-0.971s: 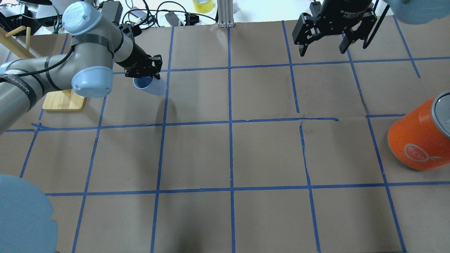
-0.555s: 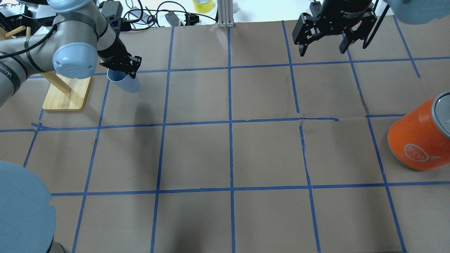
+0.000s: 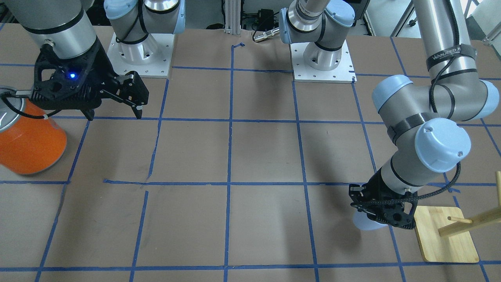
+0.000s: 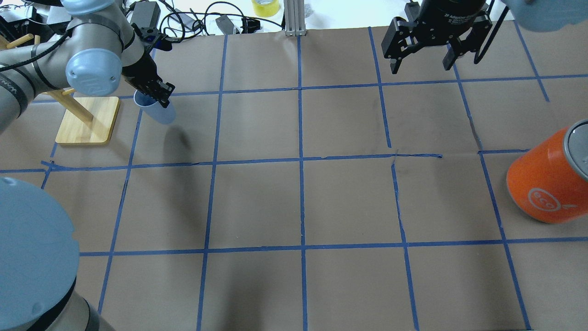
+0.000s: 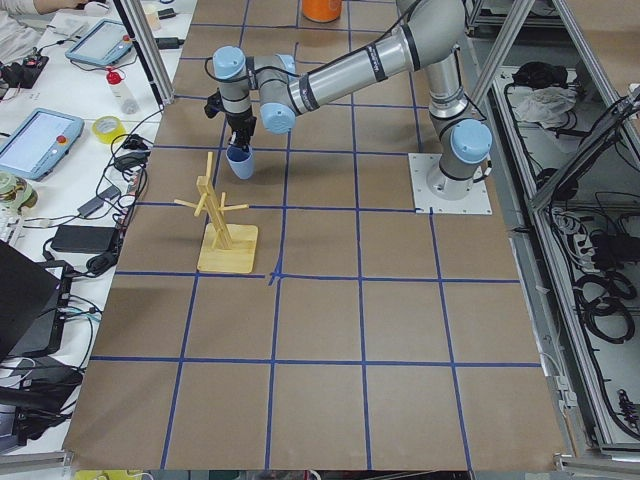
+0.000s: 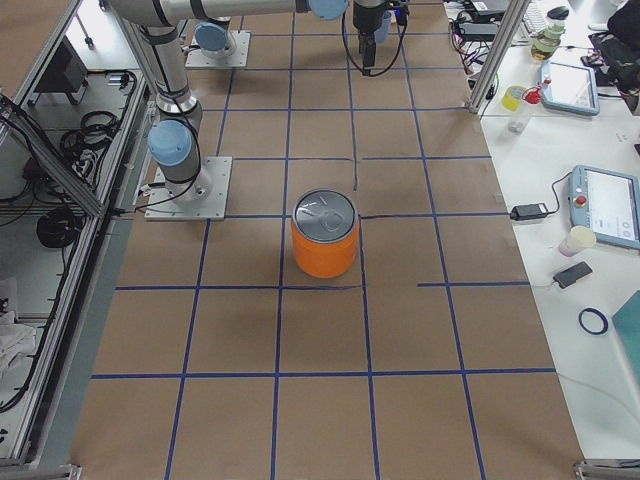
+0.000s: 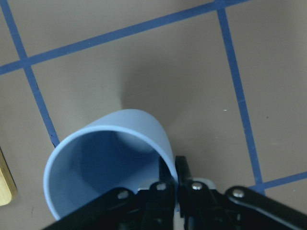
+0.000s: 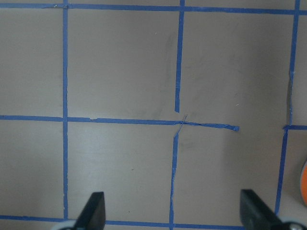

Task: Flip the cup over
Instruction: 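Rotate the cup upright with the left gripper and lower it onto the table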

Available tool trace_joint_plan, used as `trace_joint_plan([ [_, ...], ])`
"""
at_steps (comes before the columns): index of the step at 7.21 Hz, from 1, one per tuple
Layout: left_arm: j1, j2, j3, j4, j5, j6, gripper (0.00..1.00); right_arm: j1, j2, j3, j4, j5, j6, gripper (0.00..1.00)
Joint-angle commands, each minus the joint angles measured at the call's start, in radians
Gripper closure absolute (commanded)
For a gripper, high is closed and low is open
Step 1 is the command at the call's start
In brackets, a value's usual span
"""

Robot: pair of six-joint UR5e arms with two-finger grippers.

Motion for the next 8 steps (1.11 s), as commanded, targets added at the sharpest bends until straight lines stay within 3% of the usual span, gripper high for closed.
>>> trace_joint_plan([
  [1, 0.002, -0.019, -0.011, 0.000, -0.006, 0.024, 1.00, 0.000, 0.000, 0.001, 0.001, 0.001, 0.000, 0.00],
  [2, 0.002, -0.019, -0.012, 0.003, 0.005, 0.021, 0.94, 0.000, 0.000, 0.001, 0.001, 0.001, 0.000, 0.00],
  [3, 0.002, -0.020, -0.015, 0.012, 0.004, 0.015, 0.58, 0.000, 0.000, 0.001, 0.001, 0.001, 0.000, 0.00],
  [4, 0.002, -0.023, -0.018, 0.012, -0.009, 0.009, 0.40, 0.000, 0.000, 0.001, 0.001, 0.001, 0.000, 0.00],
  [5, 0.002, -0.031, -0.018, 0.010, -0.007, 0.003, 0.11, 0.000, 0.000, 0.001, 0.000, 0.001, 0.000, 0.00],
  [8, -0.012, 0.018, -0.005, -0.032, -0.003, -0.012, 0.00, 0.000, 0.000, 0.001, 0.001, 0.003, 0.000, 0.00],
])
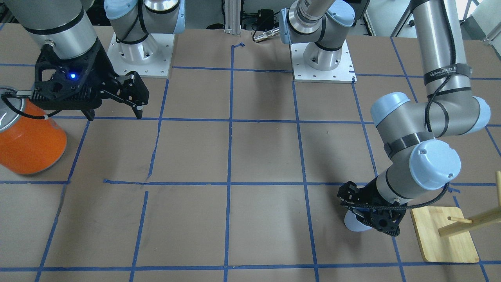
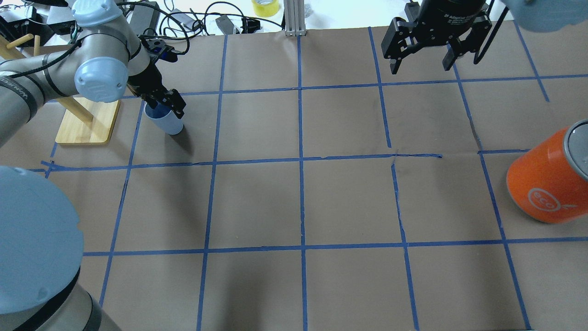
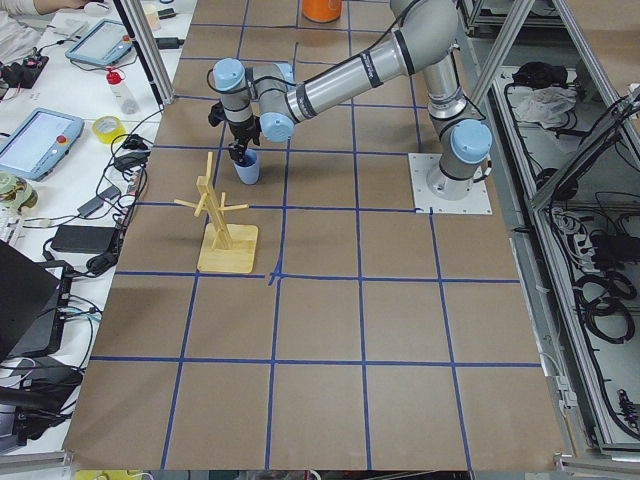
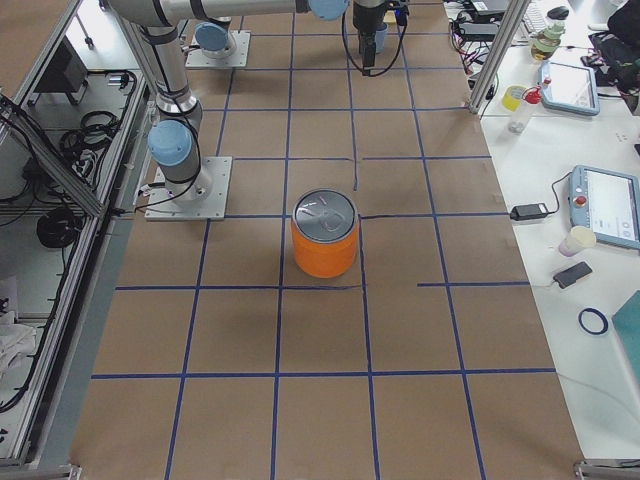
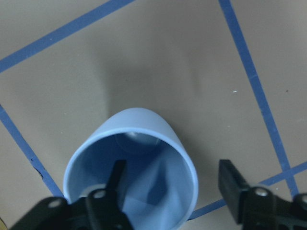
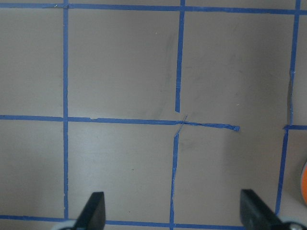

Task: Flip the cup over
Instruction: 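Open the left gripper to release the upright cup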

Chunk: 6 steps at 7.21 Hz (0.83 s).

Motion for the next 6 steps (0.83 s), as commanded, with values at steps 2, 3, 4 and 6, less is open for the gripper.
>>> trace_joint_plan([
  [2, -0.066, 0.122, 0.014, -0.107, 0.001, -0.320, 0.00, 0.000, 0.000, 0.000, 0.000, 0.001, 0.000, 0.00],
  [3, -0.085, 0.185, 0.017, -0.180, 0.002, -0.389, 0.00, 0.000, 0.000, 0.000, 0.000, 0.000, 0.000, 0.00],
  [4, -0.091, 0.241, 0.015, -0.270, -0.008, -0.514, 0.00, 0.000, 0.000, 0.000, 0.000, -0.002, 0.000, 0.00],
  [6, -0.147, 0.373, 0.015, -0.367, -0.025, -0.678, 0.00, 0.000, 0.000, 0.000, 0.000, 0.000, 0.000, 0.00],
])
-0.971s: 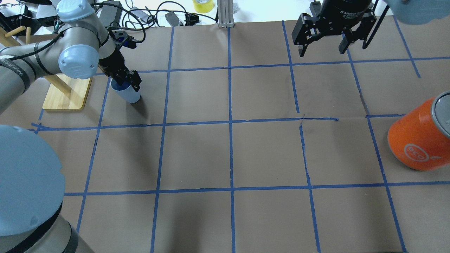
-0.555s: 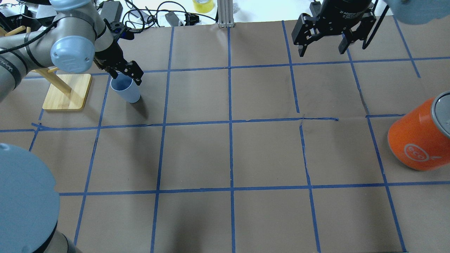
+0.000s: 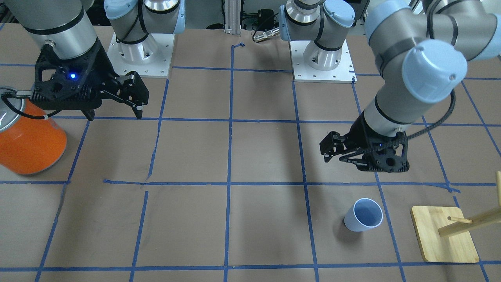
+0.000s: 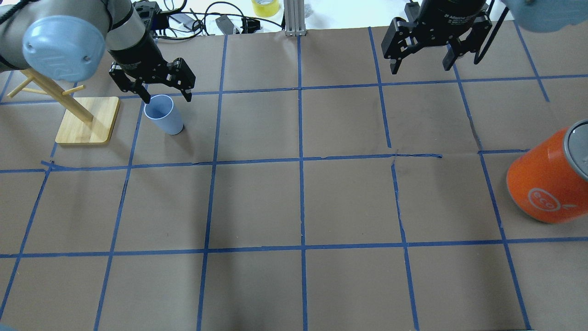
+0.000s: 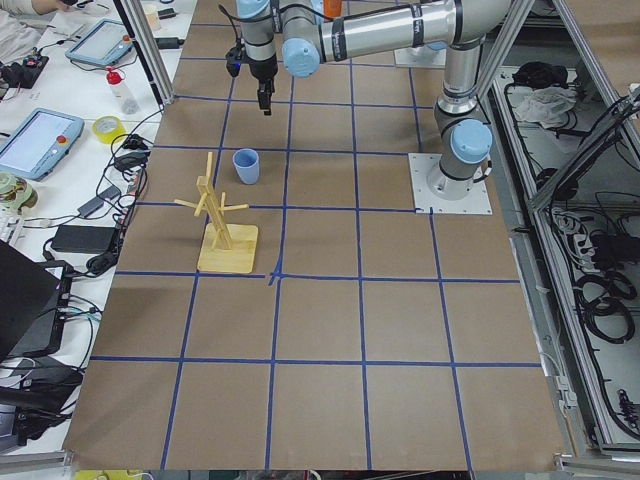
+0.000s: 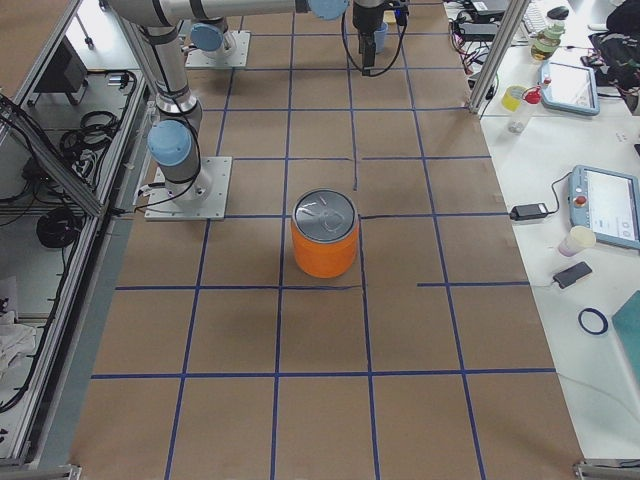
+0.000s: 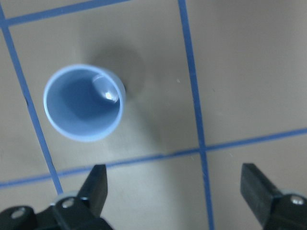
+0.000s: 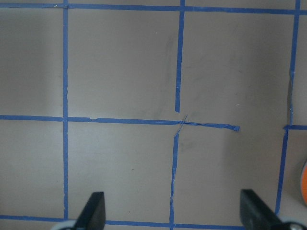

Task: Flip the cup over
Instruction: 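Open the left gripper to release the upright cup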

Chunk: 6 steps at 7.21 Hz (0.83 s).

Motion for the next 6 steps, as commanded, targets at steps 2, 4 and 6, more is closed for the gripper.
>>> trace_joint_plan([
  [2, -0.065, 0.225, 0.000, -0.191, 0.002, -0.143, 0.00, 0.000, 0.002, 0.000, -0.008, 0.005, 0.000, 0.00],
  [4, -0.068, 0.267, -0.017, -0.186, 0.028, -0.134, 0.00, 0.000, 0.002, 0.000, -0.008, 0.005, 0.000, 0.00],
  [6, -0.053, 0.245, -0.014, -0.128, 0.019, -0.131, 0.00, 0.000, 0.002, 0.000, -0.008, 0.005, 0.000, 0.00],
])
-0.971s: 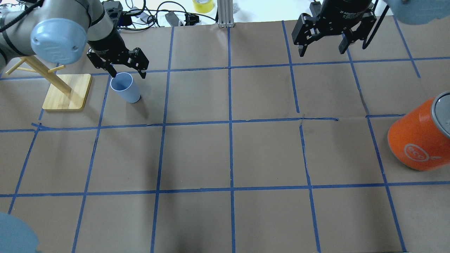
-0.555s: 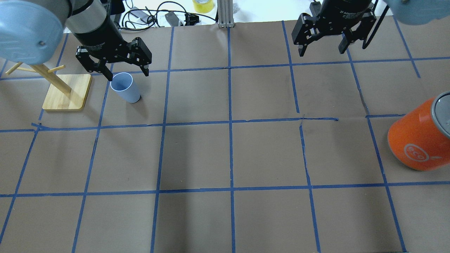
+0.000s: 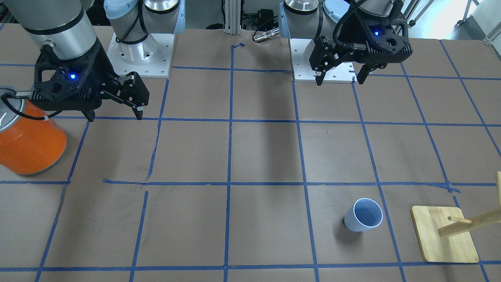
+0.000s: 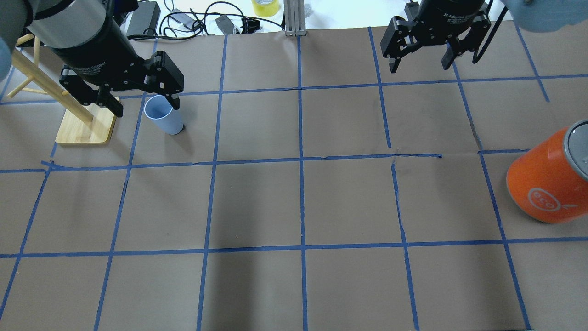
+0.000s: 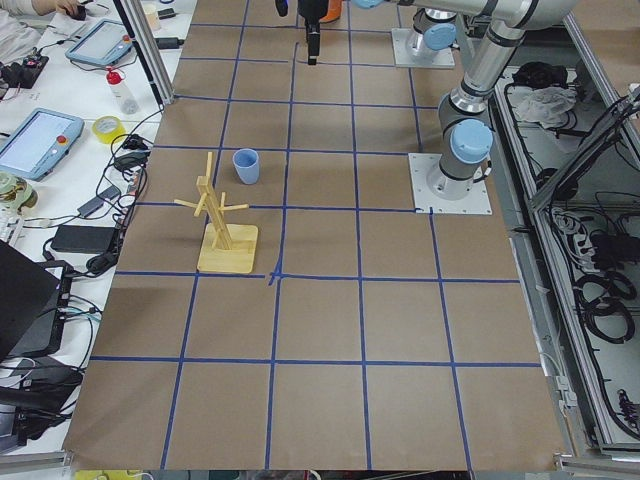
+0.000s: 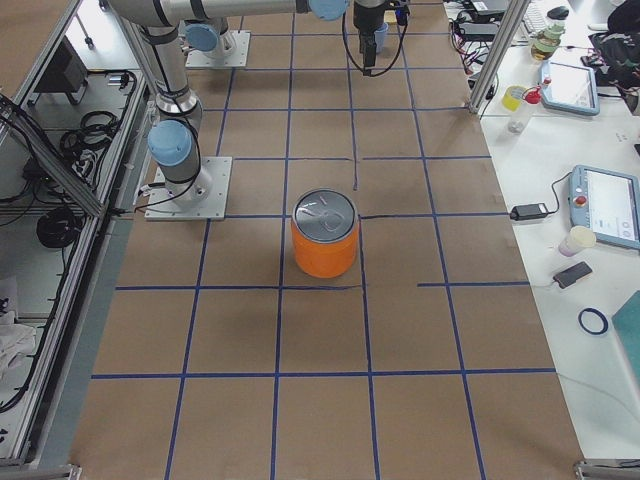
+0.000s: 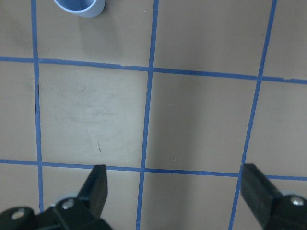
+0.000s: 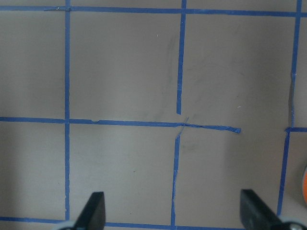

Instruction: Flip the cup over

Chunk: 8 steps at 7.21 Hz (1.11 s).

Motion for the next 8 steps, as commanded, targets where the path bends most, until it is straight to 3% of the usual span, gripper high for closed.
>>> trace_joint_plan([
  [1, 0.006, -0.031, -0.001, 0.114, -0.009, 0.003, 0.00, 0.000, 0.000, 0.000, 0.000, 0.000, 0.000, 0.00],
  [8, 0.000, -0.037, -0.004, 0.118, 0.004, 0.023, 0.00, 0.000, 0.000, 0.003, 0.000, 0.000, 0.000, 0.00],
])
